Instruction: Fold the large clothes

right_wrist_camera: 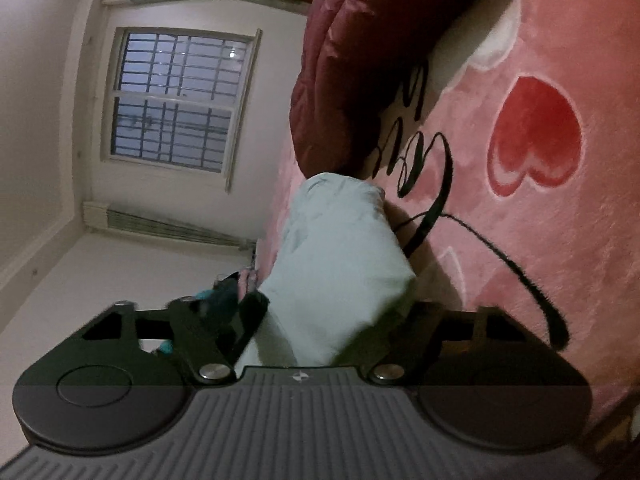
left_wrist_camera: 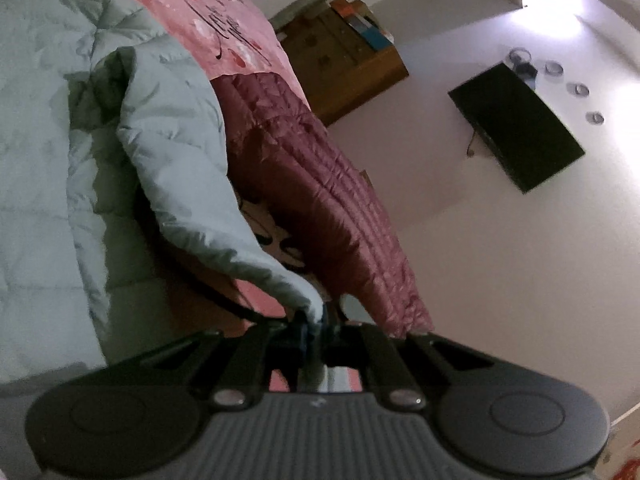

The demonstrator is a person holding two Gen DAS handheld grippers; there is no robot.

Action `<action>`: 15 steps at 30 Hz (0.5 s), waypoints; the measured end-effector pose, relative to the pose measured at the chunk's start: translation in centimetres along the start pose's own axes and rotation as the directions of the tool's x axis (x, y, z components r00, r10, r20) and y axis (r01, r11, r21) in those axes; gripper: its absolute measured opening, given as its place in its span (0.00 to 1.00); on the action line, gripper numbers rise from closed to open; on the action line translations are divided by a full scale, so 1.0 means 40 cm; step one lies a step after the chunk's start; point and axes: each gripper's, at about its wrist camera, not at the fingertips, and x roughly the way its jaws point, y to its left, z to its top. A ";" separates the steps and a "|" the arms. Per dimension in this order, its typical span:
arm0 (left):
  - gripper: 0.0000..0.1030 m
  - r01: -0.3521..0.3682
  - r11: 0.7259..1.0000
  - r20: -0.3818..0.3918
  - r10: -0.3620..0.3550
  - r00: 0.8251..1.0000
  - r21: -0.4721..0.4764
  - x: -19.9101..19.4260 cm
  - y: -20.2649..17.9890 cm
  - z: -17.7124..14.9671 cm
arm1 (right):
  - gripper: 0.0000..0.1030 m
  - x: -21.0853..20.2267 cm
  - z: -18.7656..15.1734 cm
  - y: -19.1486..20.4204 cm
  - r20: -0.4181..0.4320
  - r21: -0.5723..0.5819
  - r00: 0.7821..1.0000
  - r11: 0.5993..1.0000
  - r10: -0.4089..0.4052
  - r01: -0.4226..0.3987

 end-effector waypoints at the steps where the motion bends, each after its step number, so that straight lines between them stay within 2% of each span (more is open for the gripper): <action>1: 0.02 -0.013 1.000 -0.006 0.013 1.000 0.012 -0.001 0.003 -0.004 | 0.59 0.001 -0.001 -0.002 -0.004 0.014 1.000 1.000 0.013 -0.013; 2: 0.02 -0.022 0.999 -0.016 0.022 1.000 0.024 -0.002 0.007 -0.008 | 0.42 0.007 0.004 -0.009 -0.003 0.026 1.000 0.999 0.021 -0.021; 3: 0.02 -0.022 0.999 -0.023 0.023 0.999 0.035 -0.007 0.015 -0.012 | 0.32 0.008 0.005 -0.006 -0.001 0.024 1.000 1.000 0.010 -0.010; 5: 0.05 -0.044 0.996 -0.034 0.047 0.998 0.082 -0.017 0.019 -0.015 | 0.19 0.006 0.003 -0.010 0.001 0.020 1.000 1.000 -0.022 0.021; 7: 0.07 -0.066 0.986 -0.044 0.074 0.996 0.154 -0.038 0.021 -0.019 | 0.15 0.005 0.005 -0.001 0.018 0.001 0.998 0.998 -0.062 0.062; 10: 0.22 -0.104 0.960 -0.036 0.118 0.992 0.261 -0.081 0.033 -0.019 | 0.12 0.002 0.014 0.016 0.057 -0.073 0.987 0.985 -0.153 0.156; 13: 0.29 -0.136 0.931 -0.013 0.149 0.989 0.339 -0.127 0.067 -0.005 | 0.11 -0.004 0.030 0.067 0.122 -0.188 0.958 0.941 -0.260 0.280; 15: 0.31 -0.162 0.913 0.007 0.172 0.985 0.374 -0.153 0.096 0.010 | 0.10 -0.011 0.050 0.106 0.182 -0.239 0.936 0.910 -0.301 0.339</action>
